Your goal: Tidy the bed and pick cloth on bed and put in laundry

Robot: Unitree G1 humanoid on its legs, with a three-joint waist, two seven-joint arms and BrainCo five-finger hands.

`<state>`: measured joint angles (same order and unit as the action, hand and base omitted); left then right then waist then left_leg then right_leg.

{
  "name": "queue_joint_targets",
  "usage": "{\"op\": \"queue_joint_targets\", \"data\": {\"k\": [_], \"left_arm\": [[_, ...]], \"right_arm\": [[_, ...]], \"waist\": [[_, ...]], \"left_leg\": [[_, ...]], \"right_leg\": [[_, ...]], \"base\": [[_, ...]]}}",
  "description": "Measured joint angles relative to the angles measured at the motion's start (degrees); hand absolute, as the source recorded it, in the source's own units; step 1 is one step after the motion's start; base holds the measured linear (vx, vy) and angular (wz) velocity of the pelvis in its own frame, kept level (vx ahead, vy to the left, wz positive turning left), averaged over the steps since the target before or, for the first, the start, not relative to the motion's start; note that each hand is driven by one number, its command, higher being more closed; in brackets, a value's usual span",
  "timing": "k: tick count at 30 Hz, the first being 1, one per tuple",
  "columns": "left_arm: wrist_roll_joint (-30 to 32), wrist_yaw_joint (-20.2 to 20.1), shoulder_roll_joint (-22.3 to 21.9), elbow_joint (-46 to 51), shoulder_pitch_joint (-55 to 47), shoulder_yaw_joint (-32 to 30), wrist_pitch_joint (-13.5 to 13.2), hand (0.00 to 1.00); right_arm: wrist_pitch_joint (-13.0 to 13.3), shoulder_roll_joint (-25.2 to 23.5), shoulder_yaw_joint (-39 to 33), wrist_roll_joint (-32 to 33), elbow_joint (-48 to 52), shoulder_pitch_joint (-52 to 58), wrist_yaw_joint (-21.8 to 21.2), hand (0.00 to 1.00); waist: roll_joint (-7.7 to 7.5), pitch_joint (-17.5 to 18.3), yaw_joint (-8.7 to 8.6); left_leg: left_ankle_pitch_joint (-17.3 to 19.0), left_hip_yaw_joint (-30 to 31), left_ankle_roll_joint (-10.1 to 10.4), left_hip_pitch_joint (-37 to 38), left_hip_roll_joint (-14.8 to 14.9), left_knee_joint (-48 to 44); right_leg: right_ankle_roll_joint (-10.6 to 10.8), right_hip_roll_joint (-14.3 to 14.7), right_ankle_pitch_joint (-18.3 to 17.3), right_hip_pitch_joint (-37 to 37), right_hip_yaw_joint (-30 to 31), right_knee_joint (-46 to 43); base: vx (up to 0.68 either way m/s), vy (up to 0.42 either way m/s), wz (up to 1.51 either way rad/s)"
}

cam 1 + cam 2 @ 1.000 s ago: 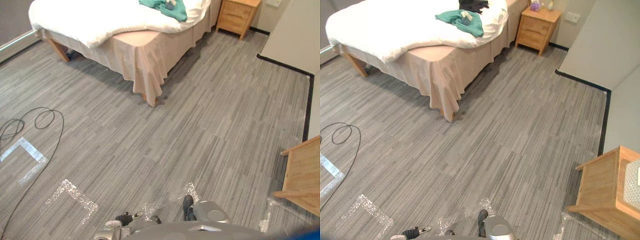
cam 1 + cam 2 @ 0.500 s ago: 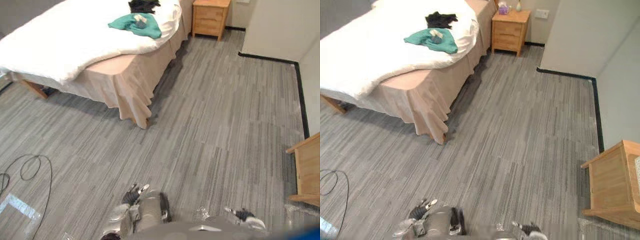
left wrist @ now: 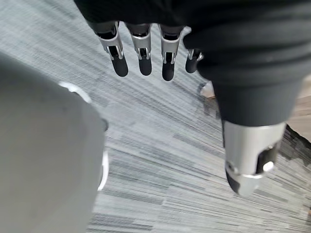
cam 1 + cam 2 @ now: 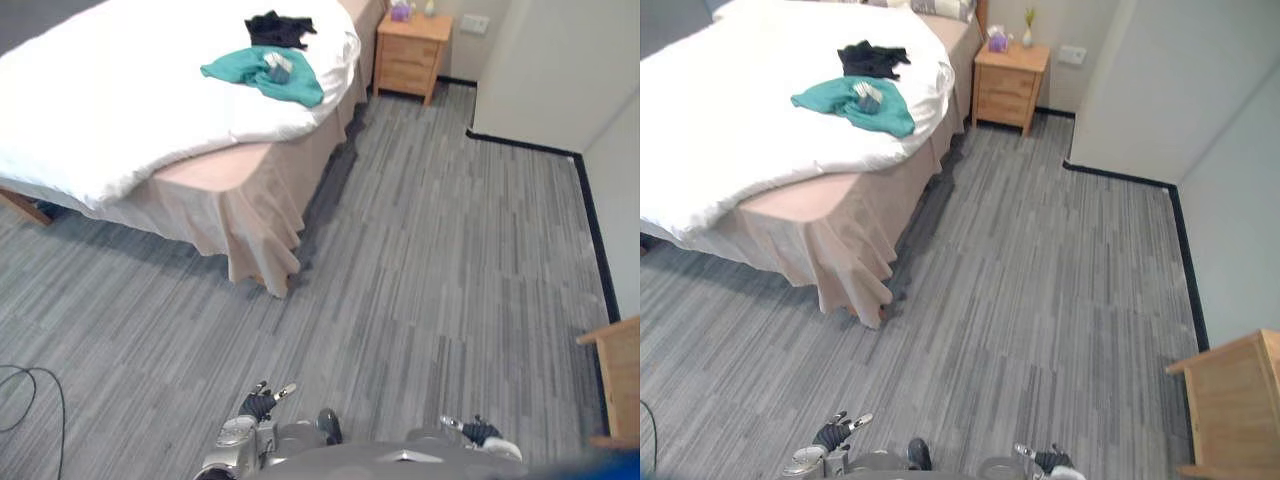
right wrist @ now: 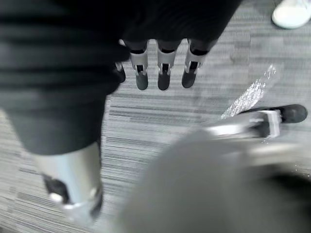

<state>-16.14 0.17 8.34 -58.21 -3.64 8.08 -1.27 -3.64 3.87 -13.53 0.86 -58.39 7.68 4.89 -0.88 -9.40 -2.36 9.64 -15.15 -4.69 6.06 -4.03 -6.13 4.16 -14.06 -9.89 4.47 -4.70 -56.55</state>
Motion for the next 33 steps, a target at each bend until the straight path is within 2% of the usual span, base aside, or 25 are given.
{"op": "queue_joint_targets", "data": {"k": [1,4,5,6,7,9,10,11,12,16,17,18,19,20,21,22,23,25,26,27,28,29,30,31,33], "left_arm": [[-0.12,-0.65,0.18,-0.33,0.49,0.98,0.99,0.0],[-0.21,-1.75,-0.47,-0.41,1.29,1.02,2.52,0.0],[-0.19,-2.21,-0.85,-0.43,1.92,1.0,3.11,0.0],[-0.16,-2.68,-1.24,-0.45,2.85,0.9,3.52,0.0],[-0.14,-2.74,-1.4,-0.43,3.04,0.88,3.57,0.0],[0.15,-2.79,-2.26,-0.32,2.79,-0.41,3.55,0.0],[0.34,-2.82,-2.26,-0.3,2.74,-1.07,3.52,0.0],[1.12,-2.8,-2.67,-0.61,2.07,-2.23,3.5,0.0],[1.24,-2.8,-4.09,-0.69,2.17,-2.5,3.32,0.0],[1.66,-2.75,-6.32,-0.55,2.56,-3.32,3.11,0.0],[1.06,-2.69,-6.99,-0.54,2.4,-5.09,2.87,0.0],[-0.01,-2.63,-7.38,-0.31,2.11,-8.77,1.6,0.0],[-0.96,-2.62,-7.51,-0.23,1.95,-9.46,1.02,0.0],[-3.41,-2.51,-7.48,0.34,1.7,-10.86,-0.11,0.0],[-4.47,-2.28,-7.16,1.14,1.63,-11.07,-0.47,0.0],[-5.79,-2.37,-6.7,2.01,1.61,-11.08,-0.72,0.0],[-5.82,-2.43,-6.63,2.23,1.61,-11.1,-0.76,0.0],[-6.62,-2.8,-6.77,3.05,1.61,-11.19,-1.09,0.0],[-7.81,-2.79,-6.77,3.09,1.71,-11.18,-1.44,0.0],[-8.13,-2.79,-6.76,2.99,1.73,-11.12,-1.52,0.0],[-8.91,-2.8,-6.83,2.93,2.02,-10.78,-1.64,0.0],[-9.11,-2.8,-6.84,2.88,2.05,-10.77,-1.63,0.0],[-10.31,-2.78,-7.04,2.33,2.15,-10.47,-1.5,0.0],[-10.36,-2.69,-6.58,2.01,2.18,-10.49,-0.67,0.0],[-11.68,-2.68,-5.87,2.43,2.11,-11.02,-0.09,0.0]], "right_arm": [[0.87,-0.07,-0.07,0.02,-0.52,0.0,-0.04,0.0],[1.48,0.46,-0.41,-0.07,-1.19,0.01,-0.1,0.0],[1.6,0.73,-0.31,-0.05,-1.39,0.25,-0.11,0.0],[1.63,0.62,-0.2,0.01,-1.51,0.21,-0.08,0.0],[1.63,0.59,-0.08,0.01,-1.53,0.1,-0.07,0.0],[1.7,0.31,0.87,0.0,-1.25,0.01,-0.06,0.0],[1.73,-0.23,0.92,0.0,-1.05,0.11,-0.02,0.0],[1.98,-0.01,0.81,-0.01,-0.85,0.75,-0.03,0.0],[2.29,1.14,0.83,-0.06,-0.47,0.68,0.01,0.0],[2.58,1.75,0.92,-0.64,-0.94,-0.96,0.49,0.0],[2.05,2.0,0.96,-1.33,-1.21,-1.06,0.52,0.0],[1.74,2.09,1.3,-3.18,-1.12,-1.01,0.54,0.0],[1.69,2.32,1.85,-3.57,-1.09,-1.02,0.51,0.0],[1.61,2.93,3.26,-5.3,-1.15,-1.22,0.33,0.0],[1.65,3.01,3.42,-6.62,-1.29,-1.4,0.25,0.0],[1.61,3.08,3.2,-7.95,-3.14,-1.9,-0.17,0.0],[1.62,3.1,3.17,-7.99,-3.32,-2.4,-0.27,0.0],[1.62,3.28,2.81,-8.41,-3.27,-3.21,-0.72,0.0],[1.65,3.16,2.77,-9.29,-2.97,-3.93,-1.08,0.0],[1.69,3.13,2.76,-9.63,-2.84,-4.01,-1.39,0.0],[2.17,3.24,2.72,-10.95,-2.75,-3.72,-2.02,0.0],[2.21,3.28,2.73,-11.14,-2.73,-3.69,-2.05,0.0],[2.74,3.49,2.72,-12.45,-2.58,-3.41,-2.36,0.0],[2.87,2.25,2.65,-13.77,-2.27,-2.53,-2.38,0.0],[2.85,0.91,2.74,-14.38,-2.11,-2.75,-2.21,0.0]], "waist": [[0.11,-0.08,-0.97],[1.4,-0.57,-1.71],[1.92,-0.73,-1.87],[1.84,-0.84,-2.09],[1.76,-0.9,-2.06],[0.68,-1.4,-1.95],[0.26,-1.61,-1.95],[0.68,-1.7,-1.93],[2.8,-1.61,-1.73],[3.92,-1.65,-1.99],[4.23,-1.65,-1.54],[4.27,-1.74,-1.29],[4.38,-1.75,-1.28],[4.74,-2.05,-0.91],[5.11,-2.32,-0.46],[4.1,-2.48,0.59],[4.11,-2.44,0.97],[4.06,-2.26,2.25],[3.76,-2.19,2.46],[3.61,-2.16,2.5],[3.79,-1.95,2.49],[3.84,-1.92,2.49],[4.41,-1.58,2.37],[3.36,-0.6,1.76],[0.89,0.28,3.47]], "left_leg": [[1.12,1.06,-0.33,2.36,0.8,0.27],[2.94,3.84,0.46,5.06,3.87,0.13],[3.6,5.56,1.04,5.5,5.57,0.22],[4.11,7.4,1.92,6.44,6.75,1.26],[4.28,7.89,2.23,7.06,6.97,1.57],[6.37,8.28,5.2,10.33,7.62,2.26],[6.9,8.24,5.77,11.49,7.56,2.32],[8.28,7.61,7.35,14.22,8.54,2.44],[7.29,5.83,8.86,15.64,10.56,2.22],[-0.7,4.73,10.62,15.15,13.3,-1.55],[-2.3,5.27,12.42,13.53,14.91,-8.06],[-5.34,8.59,13.52,7.02,16.99,-24.29],[-7.55,9.91,13.97,4.05,17.6,-30.37],[-5.82,11.24,14.13,-3.02,19.63,-44.37],[-3.28,10.95,14.02,-6.87,20.52,-50.38],[0.91,8.18,12.35,-11.28,20.41,-50.47],[1.7,7.07,12.16,-12.06,20.19,-48.62],[3.61,3.02,10.92,-14.42,18.36,-38.06],[3.43,0.29,10.57,-15.25,15.8,-28.44],[2.87,-1.51,10.26,-15.22,14.22,-22.58],[-1.41,-6.24,8.54,-14.95,12.03,-12.45],[-1.88,-6.69,8.37,-14.95,11.96,-11.81],[-7.37,-11.83,6.32,-15.0,11.61,-7.27],[-10.17,-19.16,-0.52,-13.77,9.12,-4.04],[-10.61,-18.36,-1.2,-11.72,5.83,0.21]], "right_leg": [[0.18,1.57,-3.63,3.56,-1.91,2.63],[0.0,7.34,-5.63,6.6,-2.55,15.35],[-0.29,9.97,-4.46,7.87,-2.64,24.31],[-0.78,11.38,0.11,9.46,-2.67,35.78],[-0.89,11.58,2.09,9.83,-2.64,39.44],[-0.41,11.33,9.75,11.24,-2.65,52.9],[-0.52,10.91,10.03,11.18,-2.74,53.46],[-2.6,11.32,16.41,10.76,-4.55,50.46],[-6.5,12.98,16.08,11.1,-5.64,46.74],[-8.19,14.46,9.89,9.61,-7.71,42.93],[-8.29,15.89,8.13,7.33,-7.37,43.67],[-9.0,17.27,6.94,3.7,-7.28,46.27],[-9.29,17.91,6.67,2.2,-7.28,47.6],[-9.49,19.48,6.51,-1.56,-6.96,50.3],[-9.51,20.01,6.46,-4.52,-6.83,51.71],[-9.16,19.73,6.2,-8.95,-6.72,54.34],[-8.99,19.53,6.09,-10.01,-6.48,55.03],[-8.44,18.13,5.72,-12.56,-5.47,57.43],[-8.23,16.4,5.63,-13.71,-5.47,58.28],[-7.5,15.39,5.18,-14.12,-5.92,58.3],[-5.73,13.7,4.07,-15.28,-8.69,58.3],[-5.61,13.64,3.99,-15.33,-8.93,58.29],[-4.19,13.43,2.83,-16.29,-11.9,58.15],[-1.4,12.15,-0.36,-19.1,-18.61,56.36],[-0.51,10.33,-1.07,-19.22,-22.13,53.27]], "base": [[0.29,0.031,0.46],[-0.01,-0.083,0.57],[-0.2,-0.156,0.79],[-0.2,-0.164,0.76],[-0.14,-0.197,0.66],[0.17,-0.241,0.4],[0.43,-0.274,0.3],[0.46,-0.28,0.15],[0.49,-0.263,0.08],[0.42,-0.246,0.1],[0.24,-0.262,-0.03],[0.19,-0.266,-0.05],[0.03,-0.227,-0.06],[-0.07,-0.119,-0.08],[-0.21,-0.104,-0.21],[-0.22,-0.049,-0.2],[-0.24,-0.031,-0.21],[-0.26,0.025,-0.19],[-0.28,0.076,-0.06],[-0.02,0.118,0.29],[0.11,0.085,0.3],[0.33,0.115,0.58],[0.53,0.238,1.66],[0.65,0.28,1.99],[0.48,0.186,1.31]]}}
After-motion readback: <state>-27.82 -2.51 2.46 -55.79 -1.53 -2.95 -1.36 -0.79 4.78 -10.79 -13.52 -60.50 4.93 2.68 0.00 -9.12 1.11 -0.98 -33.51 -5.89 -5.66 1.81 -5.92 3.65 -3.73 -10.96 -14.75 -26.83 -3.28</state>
